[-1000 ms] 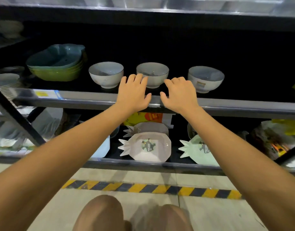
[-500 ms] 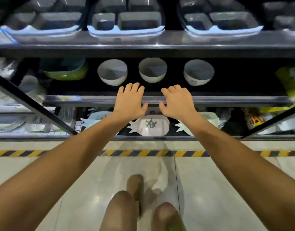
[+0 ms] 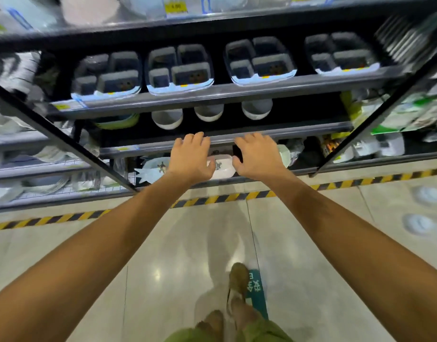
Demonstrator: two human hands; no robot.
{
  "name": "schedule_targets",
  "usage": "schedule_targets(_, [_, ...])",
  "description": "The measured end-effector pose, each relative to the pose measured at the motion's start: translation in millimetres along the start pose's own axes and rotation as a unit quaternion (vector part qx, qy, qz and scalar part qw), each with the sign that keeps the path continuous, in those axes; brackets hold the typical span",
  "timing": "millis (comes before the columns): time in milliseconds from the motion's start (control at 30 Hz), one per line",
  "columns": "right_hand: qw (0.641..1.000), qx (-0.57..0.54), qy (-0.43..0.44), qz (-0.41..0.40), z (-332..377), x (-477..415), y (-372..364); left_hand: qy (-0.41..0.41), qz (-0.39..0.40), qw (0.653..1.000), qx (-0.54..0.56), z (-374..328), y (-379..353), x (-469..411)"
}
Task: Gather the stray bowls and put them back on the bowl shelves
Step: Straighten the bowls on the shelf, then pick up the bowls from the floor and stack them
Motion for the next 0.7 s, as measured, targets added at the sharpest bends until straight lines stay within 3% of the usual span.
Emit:
schedule_targets(333, [0.997, 0.005, -0.077, 0.016, -27.9, 143.7, 32.2, -0.121, -0.013, 0.993, -0.002, -95.7, 30.9, 61.2])
schedule_targets(700, [0.975, 0.009, -0.220, -0.010, -211.0, 299.3, 52.0, -0.265, -0.005, 0.964, -0.039, -332.7, 54.8, 53.4])
Point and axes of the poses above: each hand's wrist, its own x-axis away from the middle knuckle, its own y-axis out of the back of the hand, z = x × y, the point moved 5 cm from there along -x, towards the middle knuckle, and after that the axes turned 3 degrees about -z, right-handed, at the moved point
